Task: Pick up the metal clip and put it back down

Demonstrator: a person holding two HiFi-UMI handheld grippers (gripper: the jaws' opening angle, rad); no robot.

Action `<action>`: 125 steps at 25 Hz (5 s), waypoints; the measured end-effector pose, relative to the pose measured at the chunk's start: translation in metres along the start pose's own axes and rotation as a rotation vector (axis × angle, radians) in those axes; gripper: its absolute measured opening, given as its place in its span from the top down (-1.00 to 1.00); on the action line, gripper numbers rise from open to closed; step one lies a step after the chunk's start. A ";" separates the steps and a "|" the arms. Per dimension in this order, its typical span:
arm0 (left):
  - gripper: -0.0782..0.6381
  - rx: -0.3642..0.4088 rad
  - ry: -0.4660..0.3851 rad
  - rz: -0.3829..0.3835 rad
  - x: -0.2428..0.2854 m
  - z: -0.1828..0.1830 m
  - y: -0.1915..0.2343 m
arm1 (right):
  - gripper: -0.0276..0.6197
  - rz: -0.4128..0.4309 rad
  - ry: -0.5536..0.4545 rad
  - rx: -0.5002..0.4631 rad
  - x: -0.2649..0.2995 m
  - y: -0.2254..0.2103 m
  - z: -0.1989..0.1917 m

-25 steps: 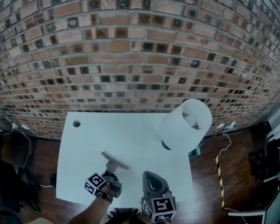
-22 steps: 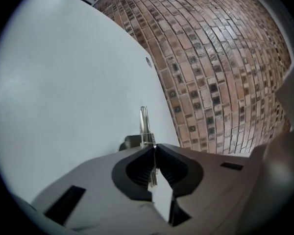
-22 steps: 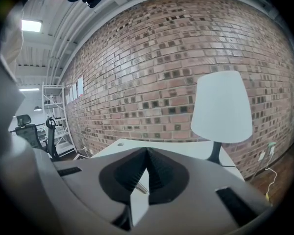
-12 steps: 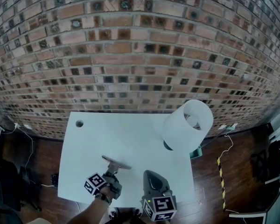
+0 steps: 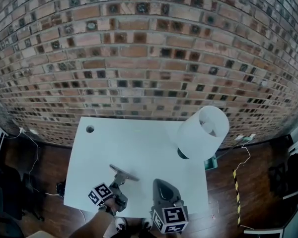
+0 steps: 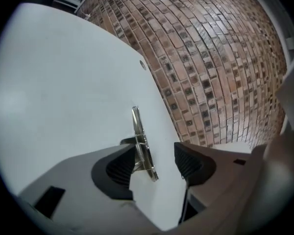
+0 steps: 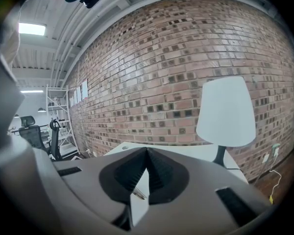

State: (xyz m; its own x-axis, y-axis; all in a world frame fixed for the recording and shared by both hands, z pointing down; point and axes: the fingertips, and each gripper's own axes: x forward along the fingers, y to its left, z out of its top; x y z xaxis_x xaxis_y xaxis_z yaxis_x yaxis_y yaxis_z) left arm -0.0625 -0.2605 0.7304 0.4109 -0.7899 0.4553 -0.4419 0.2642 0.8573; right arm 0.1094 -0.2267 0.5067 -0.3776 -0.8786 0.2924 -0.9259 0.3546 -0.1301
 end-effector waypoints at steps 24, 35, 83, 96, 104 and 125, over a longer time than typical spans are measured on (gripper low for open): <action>0.82 1.350 -0.295 -0.258 -0.118 0.057 -0.220 | 0.97 0.050 -0.151 -0.036 -0.019 0.017 0.064; 0.82 1.479 -0.403 -0.405 -0.185 0.039 -0.317 | 0.97 0.041 -0.253 -0.090 -0.040 0.025 0.109; 0.82 1.498 -0.513 -0.354 -0.486 -0.188 -0.223 | 0.97 0.100 -0.367 -0.123 -0.405 0.150 0.004; 0.82 1.531 -0.501 -0.353 -0.559 -0.217 -0.211 | 0.97 0.088 -0.415 -0.104 -0.474 0.188 0.011; 0.82 1.531 -0.508 -0.387 -0.574 -0.207 -0.212 | 0.98 0.076 -0.407 -0.139 -0.473 0.213 0.013; 0.82 1.552 -0.504 -0.430 -0.579 -0.196 -0.212 | 0.98 0.052 -0.388 -0.215 -0.463 0.233 0.019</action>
State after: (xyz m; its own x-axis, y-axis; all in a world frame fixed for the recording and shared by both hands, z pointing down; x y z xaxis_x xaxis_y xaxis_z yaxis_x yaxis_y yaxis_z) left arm -0.0508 0.2491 0.3323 0.5592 -0.8215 -0.1115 -0.8111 -0.5143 -0.2786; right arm 0.0683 0.2565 0.3227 -0.4298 -0.8983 -0.0916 -0.9024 0.4240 0.0764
